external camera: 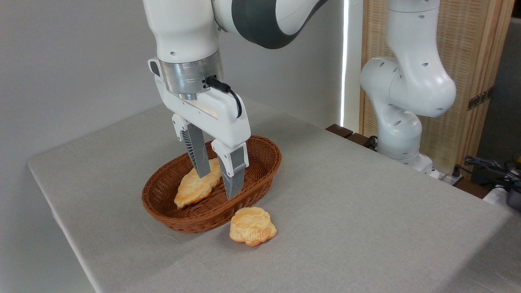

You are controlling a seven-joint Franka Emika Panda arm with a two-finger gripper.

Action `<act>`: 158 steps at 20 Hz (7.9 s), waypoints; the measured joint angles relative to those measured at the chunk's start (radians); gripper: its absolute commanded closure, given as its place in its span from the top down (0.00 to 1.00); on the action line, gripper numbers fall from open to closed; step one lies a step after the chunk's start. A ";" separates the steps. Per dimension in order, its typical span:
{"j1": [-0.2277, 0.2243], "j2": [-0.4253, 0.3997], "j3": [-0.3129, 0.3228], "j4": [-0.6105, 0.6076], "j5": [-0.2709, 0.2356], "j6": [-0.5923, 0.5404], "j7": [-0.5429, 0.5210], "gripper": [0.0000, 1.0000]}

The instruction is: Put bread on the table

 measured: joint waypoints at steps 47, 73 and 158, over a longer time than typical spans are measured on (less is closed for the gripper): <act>0.002 -0.003 0.003 0.002 0.000 0.000 0.000 1.00; 0.003 -0.003 0.004 0.002 0.000 0.000 0.000 1.00; -0.217 0.021 -0.053 -0.254 -0.084 0.344 -0.234 0.39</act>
